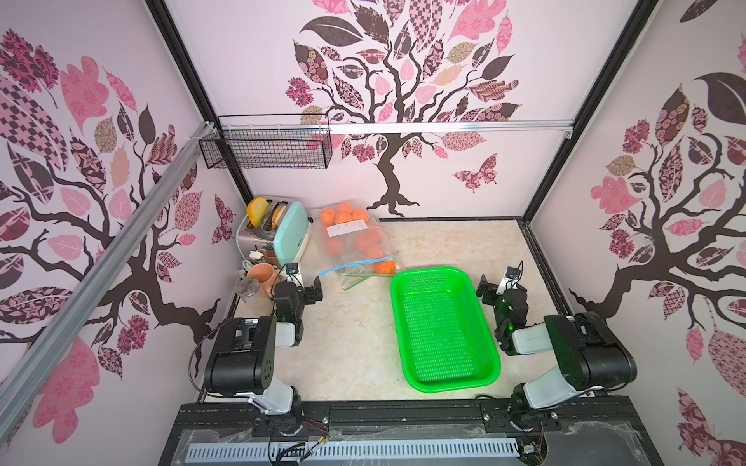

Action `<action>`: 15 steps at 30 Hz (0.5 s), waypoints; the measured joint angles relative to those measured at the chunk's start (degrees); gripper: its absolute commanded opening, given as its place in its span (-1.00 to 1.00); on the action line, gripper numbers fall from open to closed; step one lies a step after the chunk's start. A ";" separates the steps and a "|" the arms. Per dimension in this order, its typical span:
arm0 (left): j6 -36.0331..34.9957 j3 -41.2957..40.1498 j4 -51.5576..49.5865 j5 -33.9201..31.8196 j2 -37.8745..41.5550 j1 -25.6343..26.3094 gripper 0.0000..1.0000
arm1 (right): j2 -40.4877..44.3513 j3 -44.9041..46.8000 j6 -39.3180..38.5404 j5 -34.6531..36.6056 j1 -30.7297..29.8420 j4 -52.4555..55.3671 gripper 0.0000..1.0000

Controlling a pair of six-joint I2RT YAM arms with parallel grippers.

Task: Open the zip-top bag and take out the orange
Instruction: Pick up the zipper food storage bag.

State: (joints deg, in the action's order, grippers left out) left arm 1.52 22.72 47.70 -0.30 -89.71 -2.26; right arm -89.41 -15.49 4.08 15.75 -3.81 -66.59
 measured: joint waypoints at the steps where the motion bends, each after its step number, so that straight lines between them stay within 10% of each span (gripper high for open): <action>1: 0.02 0.00 0.00 0.07 0.00 -0.09 0.96 | 0.00 0.00 0.00 0.00 0.00 0.02 0.99; 15: -0.07 0.66 -11.98 -8.66 19.65 6.16 0.96 | 2.45 1.66 0.92 1.62 0.15 -0.96 0.99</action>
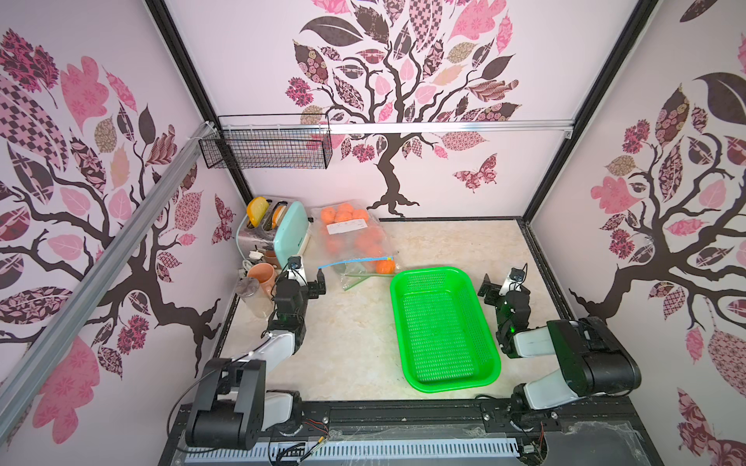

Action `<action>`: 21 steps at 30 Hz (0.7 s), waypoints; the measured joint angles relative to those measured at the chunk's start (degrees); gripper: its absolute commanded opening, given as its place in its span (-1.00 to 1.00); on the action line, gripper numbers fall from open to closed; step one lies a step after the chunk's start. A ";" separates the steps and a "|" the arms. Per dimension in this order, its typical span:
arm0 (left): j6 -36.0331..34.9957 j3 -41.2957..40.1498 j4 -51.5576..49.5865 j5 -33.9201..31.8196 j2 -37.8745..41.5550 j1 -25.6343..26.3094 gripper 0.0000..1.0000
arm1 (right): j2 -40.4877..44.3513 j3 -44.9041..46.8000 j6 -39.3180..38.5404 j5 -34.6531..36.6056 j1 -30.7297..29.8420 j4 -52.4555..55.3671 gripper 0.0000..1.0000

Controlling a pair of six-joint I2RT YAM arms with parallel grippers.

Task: Open the zip-top bag and take out the orange
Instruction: Pick up the zipper food storage bag.

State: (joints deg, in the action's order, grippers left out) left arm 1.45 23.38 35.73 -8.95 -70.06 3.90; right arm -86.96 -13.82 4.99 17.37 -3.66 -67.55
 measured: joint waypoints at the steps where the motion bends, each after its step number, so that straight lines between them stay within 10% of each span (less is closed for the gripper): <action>1: 1.18 0.33 -1.70 -0.52 1.53 -0.02 0.96 | 0.02 0.00 -0.04 -0.02 0.00 0.00 0.99; 11: 20.63 5.77 -17.09 1.01 12.02 -0.04 0.96 | 17.22 -14.43 6.64 4.20 -1.05 27.78 0.99; 21: 36.94 10.54 -29.53 9.51 21.42 0.00 0.95 | 22.82 -30.16 18.45 -20.81 -2.51 53.42 0.80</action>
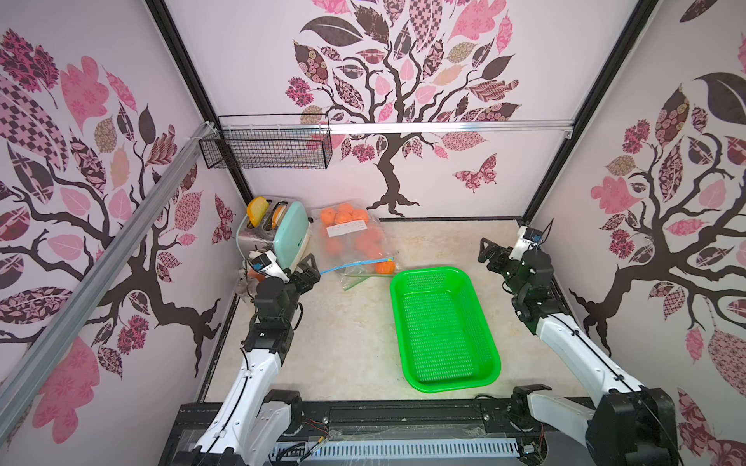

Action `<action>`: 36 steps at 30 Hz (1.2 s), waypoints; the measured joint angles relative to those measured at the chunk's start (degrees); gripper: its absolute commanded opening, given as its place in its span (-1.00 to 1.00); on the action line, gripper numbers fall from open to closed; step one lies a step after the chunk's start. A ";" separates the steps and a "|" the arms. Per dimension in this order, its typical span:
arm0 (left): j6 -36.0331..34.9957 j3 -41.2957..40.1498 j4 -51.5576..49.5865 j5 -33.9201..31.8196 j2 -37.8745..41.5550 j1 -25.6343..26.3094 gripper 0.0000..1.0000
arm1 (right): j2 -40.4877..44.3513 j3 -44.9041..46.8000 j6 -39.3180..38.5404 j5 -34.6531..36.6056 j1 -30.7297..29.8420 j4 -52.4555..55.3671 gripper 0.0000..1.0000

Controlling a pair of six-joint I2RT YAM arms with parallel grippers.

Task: Open the zip-top bag and take out the orange
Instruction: Pick up the zipper food storage bag.

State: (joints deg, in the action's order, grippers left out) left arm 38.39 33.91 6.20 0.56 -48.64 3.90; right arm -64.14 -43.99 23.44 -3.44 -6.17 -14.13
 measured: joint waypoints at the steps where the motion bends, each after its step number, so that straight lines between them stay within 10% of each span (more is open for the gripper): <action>1: 1.49 0.59 -0.70 1.36 0.61 -0.04 0.96 | -0.48 -1.68 0.98 -2.64 -0.66 1.51 0.81; 8: 7.72 1.70 -11.06 14.97 5.81 -6.56 0.96 | -9.99 -10.99 5.70 -16.46 -6.97 6.21 0.37; 17: -3.34 9.16 -31.04 26.40 5.92 -8.68 0.83 | -34.51 -25.29 14.10 -27.74 -10.19 5.90 -0.17; 36: -9.79 9.05 -40.85 25.86 6.99 -7.61 0.79 | -63.91 -47.45 26.12 -38.69 -13.62 2.32 -0.21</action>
State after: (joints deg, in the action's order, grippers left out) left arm 28.60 42.96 -34.65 26.41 -41.65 -3.70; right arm -128.05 -91.44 49.56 -42.13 -19.79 -11.81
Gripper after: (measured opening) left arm 0.898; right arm 0.390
